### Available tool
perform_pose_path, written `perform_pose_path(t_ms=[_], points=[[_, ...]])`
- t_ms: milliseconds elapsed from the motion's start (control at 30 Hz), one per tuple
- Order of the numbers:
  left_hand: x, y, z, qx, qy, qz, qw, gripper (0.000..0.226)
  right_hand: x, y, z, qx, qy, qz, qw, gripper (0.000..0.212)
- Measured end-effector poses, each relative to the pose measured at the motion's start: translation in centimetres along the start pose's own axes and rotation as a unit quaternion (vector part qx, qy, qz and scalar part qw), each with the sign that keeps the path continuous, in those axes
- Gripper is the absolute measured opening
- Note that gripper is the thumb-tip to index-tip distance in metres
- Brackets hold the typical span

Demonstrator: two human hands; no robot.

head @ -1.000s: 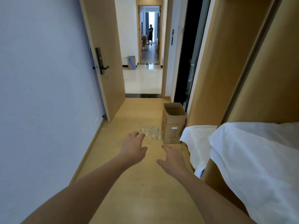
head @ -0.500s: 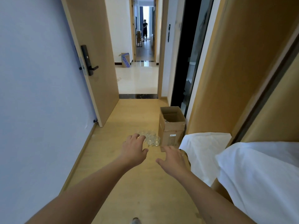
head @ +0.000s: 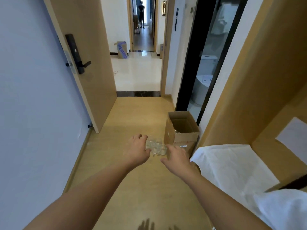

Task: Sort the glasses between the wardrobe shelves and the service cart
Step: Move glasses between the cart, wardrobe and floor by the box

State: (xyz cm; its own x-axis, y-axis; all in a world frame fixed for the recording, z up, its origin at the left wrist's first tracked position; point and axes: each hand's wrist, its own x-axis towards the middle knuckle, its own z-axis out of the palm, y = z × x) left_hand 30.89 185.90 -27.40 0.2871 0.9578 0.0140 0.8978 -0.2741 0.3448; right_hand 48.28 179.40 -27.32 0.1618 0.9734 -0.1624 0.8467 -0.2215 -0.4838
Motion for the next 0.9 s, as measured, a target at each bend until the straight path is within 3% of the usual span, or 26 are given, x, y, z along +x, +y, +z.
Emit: perform_pose_path(t_ms=[433,900], points=[[13.7,-7.0,2.7,-0.018,-0.022,-0.059,0.998,0.058,16.6,-1.9,3.6,0.007,-0.048,0.011,0.999,0.068],[32.9,-10.5,7.0,-0.007,-0.079,-0.108,0.991,0.055,37.5,0.7,6.0,0.027,-0.128,0.054,0.990,0.064]])
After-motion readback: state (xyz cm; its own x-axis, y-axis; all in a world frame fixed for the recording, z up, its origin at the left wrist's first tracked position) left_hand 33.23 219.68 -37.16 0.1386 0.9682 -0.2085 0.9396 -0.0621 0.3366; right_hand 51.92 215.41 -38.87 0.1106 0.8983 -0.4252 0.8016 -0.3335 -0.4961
